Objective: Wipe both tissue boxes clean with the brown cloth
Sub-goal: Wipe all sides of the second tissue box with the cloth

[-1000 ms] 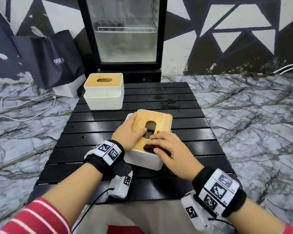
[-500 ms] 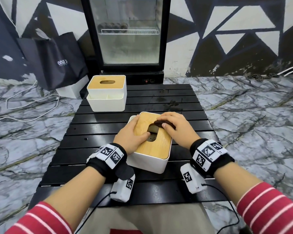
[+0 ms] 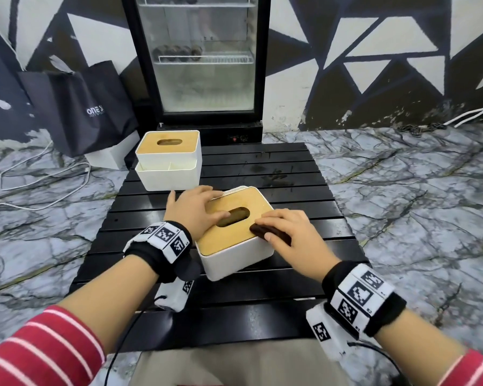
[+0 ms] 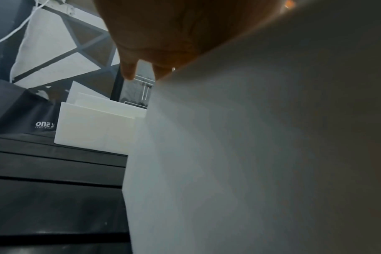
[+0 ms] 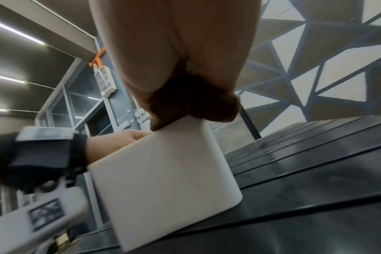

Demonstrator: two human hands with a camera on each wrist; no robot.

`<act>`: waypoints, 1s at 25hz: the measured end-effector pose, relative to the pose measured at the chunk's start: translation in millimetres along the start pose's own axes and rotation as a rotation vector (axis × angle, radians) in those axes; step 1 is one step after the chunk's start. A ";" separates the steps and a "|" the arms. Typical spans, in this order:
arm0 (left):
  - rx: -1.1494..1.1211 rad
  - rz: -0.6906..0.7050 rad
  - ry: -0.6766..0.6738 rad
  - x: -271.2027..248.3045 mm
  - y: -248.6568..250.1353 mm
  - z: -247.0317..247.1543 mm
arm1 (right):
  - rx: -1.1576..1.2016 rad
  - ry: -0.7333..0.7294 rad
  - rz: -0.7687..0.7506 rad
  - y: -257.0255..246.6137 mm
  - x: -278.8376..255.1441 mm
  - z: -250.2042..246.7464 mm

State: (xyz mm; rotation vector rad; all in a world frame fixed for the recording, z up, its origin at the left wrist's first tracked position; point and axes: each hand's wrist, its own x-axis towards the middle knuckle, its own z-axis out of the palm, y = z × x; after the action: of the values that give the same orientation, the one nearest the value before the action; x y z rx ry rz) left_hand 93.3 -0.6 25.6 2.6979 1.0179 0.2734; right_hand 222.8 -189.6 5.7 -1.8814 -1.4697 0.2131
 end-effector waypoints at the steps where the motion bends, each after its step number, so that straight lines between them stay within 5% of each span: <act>1: 0.003 -0.023 0.012 1.0 0.3 -0.3 | -0.019 -0.006 -0.024 -5.8 -6.9 2.7; 5: -0.048 -0.156 0.000 -8.0 -0.6 3.6 | -0.037 -0.121 -0.072 -26.3 -20.6 -1.1; 8: -0.200 -0.260 -0.037 -16.9 -1.3 6.6 | 0.058 -0.022 -0.061 -27.9 -8.5 -15.5; 17: -0.279 -0.257 -0.032 -21.9 5.5 11.5 | -0.034 -0.073 0.048 -18.4 22.4 -0.4; 25: -0.252 -0.184 -0.062 -10.5 -4.2 9.7 | 0.025 -0.068 -0.136 -11.6 1.6 11.7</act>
State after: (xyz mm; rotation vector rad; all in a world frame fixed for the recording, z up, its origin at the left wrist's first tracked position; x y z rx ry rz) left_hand 85.4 -6.2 14.2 2.3572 1.1222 0.2617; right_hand 208.0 -182.1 5.0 -1.7620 -1.6259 0.2318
